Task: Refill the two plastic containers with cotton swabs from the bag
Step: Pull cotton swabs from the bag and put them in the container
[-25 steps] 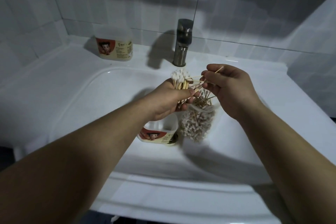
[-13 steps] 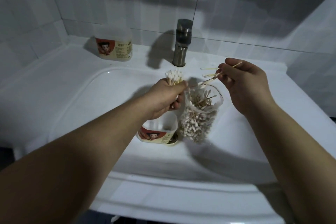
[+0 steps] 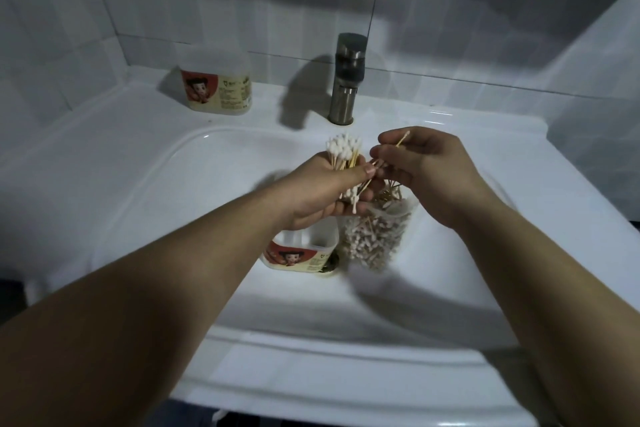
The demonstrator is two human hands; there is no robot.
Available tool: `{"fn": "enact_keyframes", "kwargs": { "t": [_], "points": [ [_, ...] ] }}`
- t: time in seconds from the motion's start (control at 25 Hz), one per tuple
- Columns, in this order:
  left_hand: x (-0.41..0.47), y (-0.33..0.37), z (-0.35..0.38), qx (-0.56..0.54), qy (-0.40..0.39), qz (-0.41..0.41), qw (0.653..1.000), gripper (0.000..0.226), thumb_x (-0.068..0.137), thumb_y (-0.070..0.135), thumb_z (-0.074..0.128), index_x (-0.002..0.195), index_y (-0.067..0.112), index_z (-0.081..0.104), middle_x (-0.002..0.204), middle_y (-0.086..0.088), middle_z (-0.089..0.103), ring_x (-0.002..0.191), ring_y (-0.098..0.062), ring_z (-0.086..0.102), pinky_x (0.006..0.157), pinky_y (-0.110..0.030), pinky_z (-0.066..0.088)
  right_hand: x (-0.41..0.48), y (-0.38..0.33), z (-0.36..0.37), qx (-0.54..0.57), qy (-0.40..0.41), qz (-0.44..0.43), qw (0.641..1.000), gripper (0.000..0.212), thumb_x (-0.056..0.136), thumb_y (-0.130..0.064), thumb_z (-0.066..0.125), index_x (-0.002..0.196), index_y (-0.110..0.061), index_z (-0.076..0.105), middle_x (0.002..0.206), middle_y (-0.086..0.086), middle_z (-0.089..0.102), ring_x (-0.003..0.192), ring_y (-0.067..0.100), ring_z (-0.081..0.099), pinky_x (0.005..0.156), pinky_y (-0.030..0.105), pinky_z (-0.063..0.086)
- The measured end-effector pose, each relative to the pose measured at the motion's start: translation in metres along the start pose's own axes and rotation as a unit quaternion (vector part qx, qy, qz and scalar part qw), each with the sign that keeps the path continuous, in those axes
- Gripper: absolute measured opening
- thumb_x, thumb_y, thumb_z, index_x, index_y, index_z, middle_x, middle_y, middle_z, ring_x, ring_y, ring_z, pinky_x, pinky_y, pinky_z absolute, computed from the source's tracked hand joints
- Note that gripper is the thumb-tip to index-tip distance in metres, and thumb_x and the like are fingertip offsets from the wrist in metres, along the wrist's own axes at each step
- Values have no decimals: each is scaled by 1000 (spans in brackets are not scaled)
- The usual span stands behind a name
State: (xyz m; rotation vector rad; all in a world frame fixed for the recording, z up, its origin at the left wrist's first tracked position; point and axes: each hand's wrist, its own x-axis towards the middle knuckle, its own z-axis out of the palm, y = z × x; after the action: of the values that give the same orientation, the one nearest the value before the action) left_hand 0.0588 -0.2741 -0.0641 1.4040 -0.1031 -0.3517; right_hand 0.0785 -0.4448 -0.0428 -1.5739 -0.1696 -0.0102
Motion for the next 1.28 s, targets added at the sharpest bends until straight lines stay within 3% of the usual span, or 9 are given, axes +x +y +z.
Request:
{"fn": "enact_keyframes", "kwargs": {
  "t": [0.32, 0.44, 0.64, 0.76, 0.88, 0.96, 1.04, 1.16, 1.28],
  "points": [
    [6, -3, -5, 14, 26, 12, 999, 11, 103, 5, 55, 98, 6, 65, 79, -3, 63, 63, -10, 54, 56, -22, 49, 4, -5, -5, 38, 100, -15, 994, 13, 99, -7, 62, 94, -1, 72, 81, 14, 68, 67, 21, 63, 72, 33, 61],
    [5, -2, -5, 9, 34, 19, 999, 11, 102, 4, 56, 103, 3, 67, 81, -4, 66, 67, -10, 59, 60, -21, 53, 3, -3, -3, 4, 80, -25, 996, 7, 96, -3, 65, 99, -3, 72, 80, 14, 70, 67, 20, 66, 72, 33, 62],
    [2, -1, -2, -23, 7, 15, 1000, 24, 103, 10, 57, 124, 2, 64, 109, -13, 76, 101, -28, 74, 80, -32, 63, -2, 2, 2, -115, 35, -24, 992, 13, 97, -17, 67, 92, -12, 78, 85, 7, 79, 79, 27, 76, 64, 37, 60],
    [1, -1, -1, -6, 12, 14, 1000, 15, 103, 8, 57, 114, 3, 65, 87, -8, 71, 77, -18, 70, 67, -27, 59, 0, 9, 1, -246, 7, -65, 967, 27, 99, -36, 60, 93, -19, 80, 87, -1, 79, 82, 33, 74, 73, 52, 61],
    [0, -1, -2, -11, 22, 7, 1000, 11, 103, 6, 56, 106, 9, 67, 83, -4, 70, 72, -14, 68, 64, -28, 58, -2, 10, 0, -292, -82, -104, 947, 28, 100, -34, 53, 118, -47, 69, 106, -18, 74, 101, 8, 70, 92, 46, 57],
    [-2, 2, -2, -20, 26, 0, 999, 15, 102, 9, 58, 111, 13, 69, 87, -2, 76, 77, -14, 74, 65, -31, 60, -9, 7, 0, -285, -163, -104, 939, 62, 95, -25, 67, 139, -62, 43, 127, -28, 62, 115, -4, 60, 96, 32, 56],
    [-2, 3, -1, -22, 25, 1, 999, 15, 101, 10, 60, 112, 15, 70, 90, -2, 78, 85, -16, 75, 71, -34, 61, -10, 10, 1, -292, -209, -95, 928, 97, 81, -25, 84, 153, -49, 25, 135, -23, 52, 110, -5, 59, 91, 26, 55],
    [-3, 4, 1, -47, 18, 5, 999, 15, 99, 2, 60, 107, 11, 68, 92, -9, 76, 85, -21, 75, 74, -33, 62, -6, 14, 8, -338, -233, -133, 902, 102, 69, -26, 94, 149, -43, 33, 131, -7, 55, 113, 9, 63, 92, 36, 57],
    [-3, 6, 2, -77, -4, 1, 997, 19, 96, -3, 60, 106, 10, 68, 91, -11, 75, 78, -19, 74, 63, -28, 61, -9, 9, 9, -291, -200, -137, 926, 117, 68, -17, 95, 144, -62, 18, 125, -10, 57, 105, 6, 68, 86, 23, 57]
  ]
}}
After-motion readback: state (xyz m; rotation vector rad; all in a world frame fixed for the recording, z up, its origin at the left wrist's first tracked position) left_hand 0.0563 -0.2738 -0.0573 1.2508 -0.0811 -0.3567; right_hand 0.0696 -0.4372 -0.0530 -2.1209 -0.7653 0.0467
